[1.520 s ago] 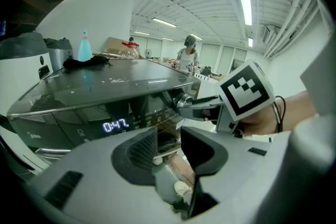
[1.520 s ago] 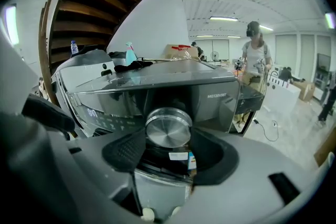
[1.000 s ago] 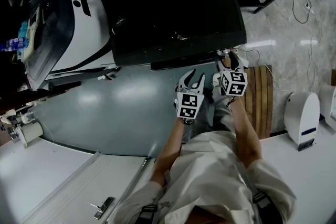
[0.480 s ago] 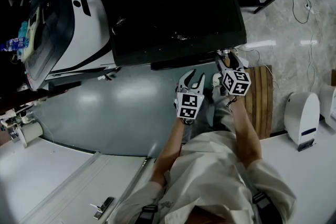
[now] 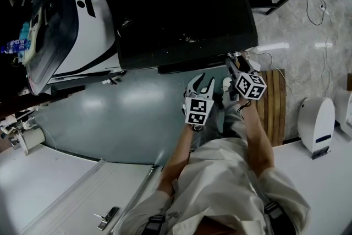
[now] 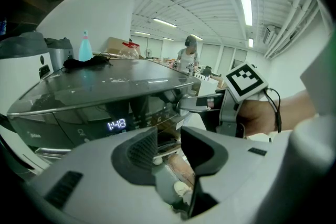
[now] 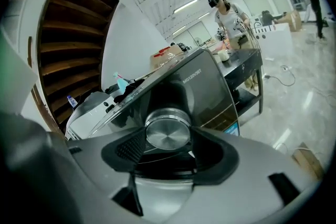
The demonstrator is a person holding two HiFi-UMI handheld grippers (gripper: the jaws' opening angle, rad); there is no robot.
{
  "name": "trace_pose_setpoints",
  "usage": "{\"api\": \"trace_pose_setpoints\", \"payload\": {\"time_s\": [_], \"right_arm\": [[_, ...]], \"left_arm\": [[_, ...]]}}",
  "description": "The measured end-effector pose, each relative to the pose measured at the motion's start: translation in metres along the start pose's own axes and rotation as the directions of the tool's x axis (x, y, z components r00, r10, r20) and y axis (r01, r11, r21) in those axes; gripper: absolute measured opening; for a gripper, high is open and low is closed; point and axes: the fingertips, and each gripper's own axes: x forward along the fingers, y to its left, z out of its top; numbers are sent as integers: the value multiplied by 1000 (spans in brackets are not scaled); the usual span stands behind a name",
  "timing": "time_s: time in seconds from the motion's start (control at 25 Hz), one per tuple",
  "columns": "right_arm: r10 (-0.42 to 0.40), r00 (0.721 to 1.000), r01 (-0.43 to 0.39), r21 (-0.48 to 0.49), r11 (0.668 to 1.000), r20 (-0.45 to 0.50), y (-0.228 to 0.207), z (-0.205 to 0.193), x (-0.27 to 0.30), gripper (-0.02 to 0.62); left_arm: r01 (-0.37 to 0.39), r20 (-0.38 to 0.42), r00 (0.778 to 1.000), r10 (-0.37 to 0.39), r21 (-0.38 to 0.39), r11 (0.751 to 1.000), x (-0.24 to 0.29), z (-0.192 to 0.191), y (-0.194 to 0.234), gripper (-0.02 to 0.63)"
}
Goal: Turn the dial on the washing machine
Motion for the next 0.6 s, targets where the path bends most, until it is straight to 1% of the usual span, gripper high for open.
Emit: {"api": "trace_pose_setpoints", "payload": {"time_s": [0.28, 0.6], "right_arm": [[33, 999, -34, 83, 996, 7, 0, 1, 1, 270], [72, 997, -75, 177, 981, 24, -2, 0, 1, 270]], "left_arm": [[2, -5, 1000, -2, 0, 1000, 0, 1, 0, 144], [2, -5, 1000, -2, 0, 1000, 0, 0, -2, 144]]}}
